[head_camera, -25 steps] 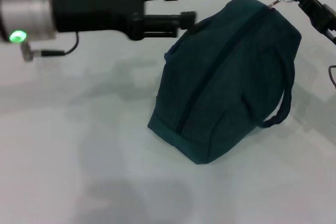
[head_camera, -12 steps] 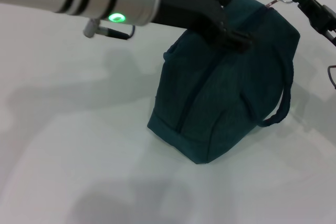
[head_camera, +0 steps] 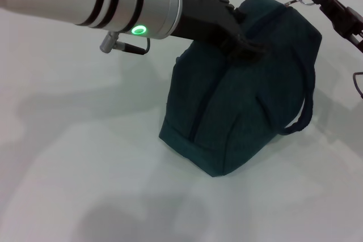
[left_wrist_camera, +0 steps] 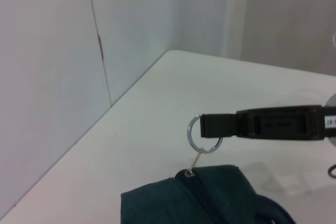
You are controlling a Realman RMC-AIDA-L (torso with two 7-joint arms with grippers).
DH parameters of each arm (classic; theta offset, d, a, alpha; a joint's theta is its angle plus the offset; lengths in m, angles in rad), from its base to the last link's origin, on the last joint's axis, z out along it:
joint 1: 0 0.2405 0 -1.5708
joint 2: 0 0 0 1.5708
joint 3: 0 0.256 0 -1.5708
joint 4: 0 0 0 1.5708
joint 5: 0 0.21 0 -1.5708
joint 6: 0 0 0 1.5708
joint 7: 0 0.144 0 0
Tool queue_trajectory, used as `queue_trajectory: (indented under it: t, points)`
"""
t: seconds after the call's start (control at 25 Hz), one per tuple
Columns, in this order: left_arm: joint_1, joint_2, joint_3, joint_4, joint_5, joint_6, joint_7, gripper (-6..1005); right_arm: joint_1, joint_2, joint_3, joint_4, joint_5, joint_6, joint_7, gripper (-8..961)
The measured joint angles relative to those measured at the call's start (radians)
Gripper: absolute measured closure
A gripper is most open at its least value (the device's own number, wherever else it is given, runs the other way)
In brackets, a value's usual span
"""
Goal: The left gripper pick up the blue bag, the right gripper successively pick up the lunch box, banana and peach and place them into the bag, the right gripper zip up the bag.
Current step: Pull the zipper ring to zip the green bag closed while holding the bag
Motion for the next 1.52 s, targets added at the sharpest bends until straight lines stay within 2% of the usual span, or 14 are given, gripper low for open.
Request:
queue_trajectory:
  t: [0.16,0.4,0.6,0.84,1.24,1.52]
  points:
    - [-0.001,0.001,0.014,0.001,0.017,0.002,0.016,245,0.000,0.000,0.000,0.000,-0.002,0.000,0.000,948]
    - [-0.006,0.000,0.018,-0.025,0.023,-0.001,0.035,475,-0.001,0.000,0.000,0.000,-0.003,-0.001,0.001,948]
    - [-0.006,0.000,0.020,-0.021,0.019,-0.001,0.041,713,-0.001,0.000,0.000,0.000,-0.003,-0.002,0.001,948]
    - [-0.005,0.000,0.015,-0.020,0.018,-0.002,0.041,905,-0.001,0.000,0.001,0.002,-0.001,-0.003,0.001,948]
    - [0.005,0.002,0.005,0.004,-0.019,0.003,0.056,958,-0.010,0.000,0.008,0.007,0.011,0.042,-0.002,948]
    - [0.036,0.004,-0.069,0.045,-0.132,0.045,0.114,958,-0.025,0.000,0.009,0.001,0.013,0.152,-0.011,948]
